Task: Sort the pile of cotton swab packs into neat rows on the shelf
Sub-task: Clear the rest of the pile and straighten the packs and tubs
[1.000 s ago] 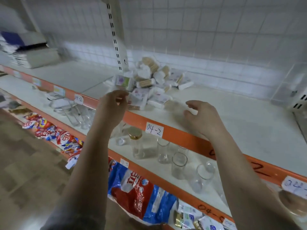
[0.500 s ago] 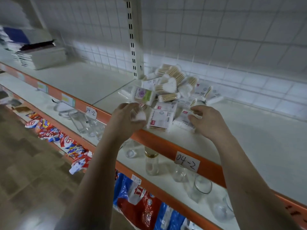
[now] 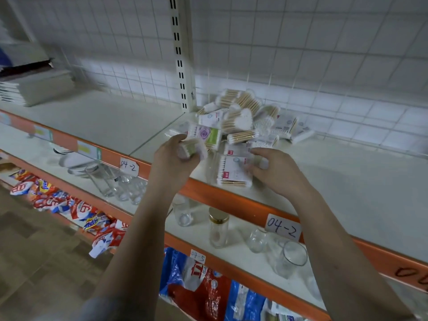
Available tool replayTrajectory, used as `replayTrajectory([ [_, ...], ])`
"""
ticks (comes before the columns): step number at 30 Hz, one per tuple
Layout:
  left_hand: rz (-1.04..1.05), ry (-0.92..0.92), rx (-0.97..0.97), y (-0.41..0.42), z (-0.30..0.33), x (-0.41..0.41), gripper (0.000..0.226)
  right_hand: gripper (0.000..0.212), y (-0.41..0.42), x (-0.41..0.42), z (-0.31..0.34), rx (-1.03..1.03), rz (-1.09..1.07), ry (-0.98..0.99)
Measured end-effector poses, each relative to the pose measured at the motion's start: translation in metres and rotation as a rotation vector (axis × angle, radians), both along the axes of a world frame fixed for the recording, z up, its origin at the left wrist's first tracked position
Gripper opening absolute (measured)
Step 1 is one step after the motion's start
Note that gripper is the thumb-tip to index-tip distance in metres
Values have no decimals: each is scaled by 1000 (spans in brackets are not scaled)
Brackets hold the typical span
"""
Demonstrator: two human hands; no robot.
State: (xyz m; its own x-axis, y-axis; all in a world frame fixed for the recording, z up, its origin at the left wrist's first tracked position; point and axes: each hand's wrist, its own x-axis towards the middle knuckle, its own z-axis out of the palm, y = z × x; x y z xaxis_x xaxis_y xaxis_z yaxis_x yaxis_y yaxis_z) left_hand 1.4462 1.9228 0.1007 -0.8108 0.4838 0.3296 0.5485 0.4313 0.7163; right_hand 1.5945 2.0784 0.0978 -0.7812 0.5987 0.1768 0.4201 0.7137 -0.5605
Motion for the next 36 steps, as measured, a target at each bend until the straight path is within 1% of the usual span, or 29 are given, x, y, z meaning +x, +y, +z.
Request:
replayTrajectory([
  [3,24,-78,130,0,4,-3,38,52,-5,-13,-2,20,157,-131],
  [5,45,-106,183,0,4,-5,32,55,-7,-19,-5,27,180,-196],
  [13,3,-122,224,-5,5,-14,22,75,-18,-18,0,49,51,-228],
  [15,0,-127,240,-7,7,-16,22,74,-24,-15,2,-17,-14,-171],
  [17,-7,-132,251,-8,9,-17,25,62,-29,-12,3,-51,-77,-92],
  [19,-38,-141,262,-9,10,-17,29,47,-33,-7,5,-40,-139,-23],
  [21,-86,-157,265,-10,11,-13,30,39,-38,2,7,-90,-231,89],
  [26,-216,-183,263,-9,4,2,25,37,-49,42,7,-248,-523,375],
  [29,-278,-246,303,-8,1,9,32,32,-62,67,1,-401,-644,519],
  [32,-313,-326,332,3,-3,19,42,13,-75,96,-6,-431,-652,526],
  [33,-335,-344,328,7,-3,25,43,11,-79,107,-8,-448,-653,531],
  [34,-374,-357,323,12,-4,33,40,13,-84,117,-8,-456,-666,532],
  [36,-469,-380,301,20,-3,52,24,25,-91,140,-10,-453,-719,519],
])
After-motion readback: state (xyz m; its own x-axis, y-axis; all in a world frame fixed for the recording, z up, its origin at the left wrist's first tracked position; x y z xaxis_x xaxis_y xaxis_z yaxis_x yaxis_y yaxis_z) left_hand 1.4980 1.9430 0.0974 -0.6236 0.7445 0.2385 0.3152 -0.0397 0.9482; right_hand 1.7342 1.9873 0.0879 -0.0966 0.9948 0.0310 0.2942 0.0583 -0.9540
